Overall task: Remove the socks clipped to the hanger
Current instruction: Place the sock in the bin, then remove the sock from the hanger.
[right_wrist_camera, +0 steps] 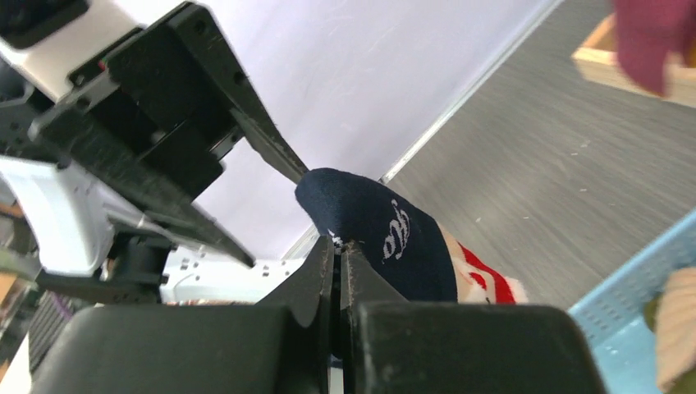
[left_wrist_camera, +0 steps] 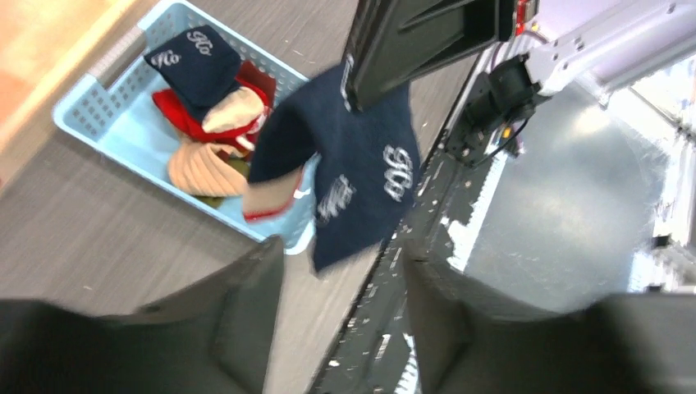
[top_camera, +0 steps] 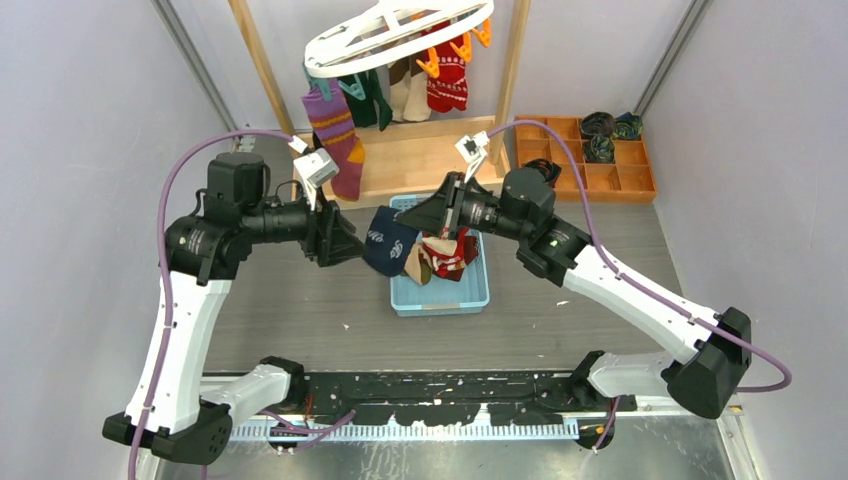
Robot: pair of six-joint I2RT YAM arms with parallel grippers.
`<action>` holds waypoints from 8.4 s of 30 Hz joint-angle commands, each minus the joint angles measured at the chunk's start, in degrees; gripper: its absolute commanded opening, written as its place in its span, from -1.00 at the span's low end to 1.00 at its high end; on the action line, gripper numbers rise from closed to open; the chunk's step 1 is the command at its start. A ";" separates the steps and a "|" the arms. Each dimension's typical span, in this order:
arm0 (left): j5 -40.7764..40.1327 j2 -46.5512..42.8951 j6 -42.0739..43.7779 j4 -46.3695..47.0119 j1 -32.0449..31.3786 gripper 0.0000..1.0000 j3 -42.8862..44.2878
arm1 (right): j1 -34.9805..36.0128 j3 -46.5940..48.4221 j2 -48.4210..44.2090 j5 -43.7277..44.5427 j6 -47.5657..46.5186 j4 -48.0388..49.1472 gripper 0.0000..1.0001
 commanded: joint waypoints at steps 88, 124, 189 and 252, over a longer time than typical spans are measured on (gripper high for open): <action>3.34 11.39 -1.46 -4.52 36.23 0.99 1.64 | -4.14 41.49 46.79 8.62 -12.93 1.83 0.87; 8.71 6.66 -17.02 7.40 18.40 0.99 -1.03 | -3.51 -0.98 1.09 5.66 -3.50 4.88 -0.99; -1.43 3.29 -32.98 26.88 6.36 -0.99 -1.41 | 7.08 42.69 23.35 38.58 -13.83 -9.86 0.65; -4.83 0.88 -28.06 22.72 3.79 -0.99 -5.29 | 7.85 20.96 19.43 48.59 -4.68 19.36 0.61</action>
